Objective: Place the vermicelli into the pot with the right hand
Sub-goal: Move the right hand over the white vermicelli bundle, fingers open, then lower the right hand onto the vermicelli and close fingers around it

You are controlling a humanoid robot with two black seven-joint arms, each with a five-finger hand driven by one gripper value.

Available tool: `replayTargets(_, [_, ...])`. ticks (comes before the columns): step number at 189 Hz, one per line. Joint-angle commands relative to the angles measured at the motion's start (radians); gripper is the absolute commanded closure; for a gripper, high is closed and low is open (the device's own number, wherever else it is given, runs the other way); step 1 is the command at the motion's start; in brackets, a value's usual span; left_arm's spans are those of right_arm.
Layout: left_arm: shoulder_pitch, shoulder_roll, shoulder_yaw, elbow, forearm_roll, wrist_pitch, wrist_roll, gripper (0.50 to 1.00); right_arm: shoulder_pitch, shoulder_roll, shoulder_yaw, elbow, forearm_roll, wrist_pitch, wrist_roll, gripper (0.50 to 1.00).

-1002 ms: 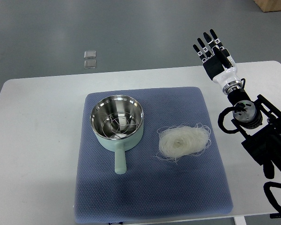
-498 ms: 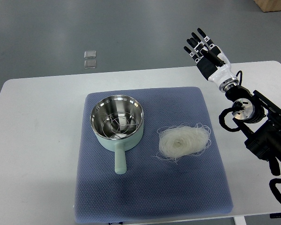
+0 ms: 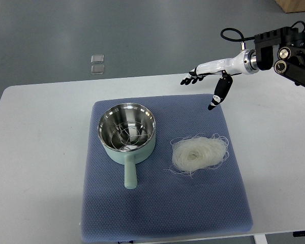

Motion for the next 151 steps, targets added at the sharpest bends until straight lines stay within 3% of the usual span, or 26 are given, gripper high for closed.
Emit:
replayTargets(1, [0.0,0.0,0.0,-0.008,-0.003,0.0,0.002,0.5,0.056,-0.016,-0.071,0.052,0.009,0.013,-0.019,0.57])
replayTargets(22, [0.0,0.0,0.0,-0.014,-0.003,0.0,0.002,0.5,0.038,-0.019,-0.03,0.127,0.084,0.013,-0.05,0.572])
replayTargets(48, [0.0,0.0,0.0,-0.014,-0.003,0.0,0.002,0.5,-0.072,-0.019,0.061,0.143,0.202,0.011,-0.105,0.572])
replayTargets(151, [0.0,0.0,0.001,-0.013,-0.004,0.0,0.007,0.5,-0.286,-0.012,0.134,0.146,0.178,-0.016,-0.111,0.57])
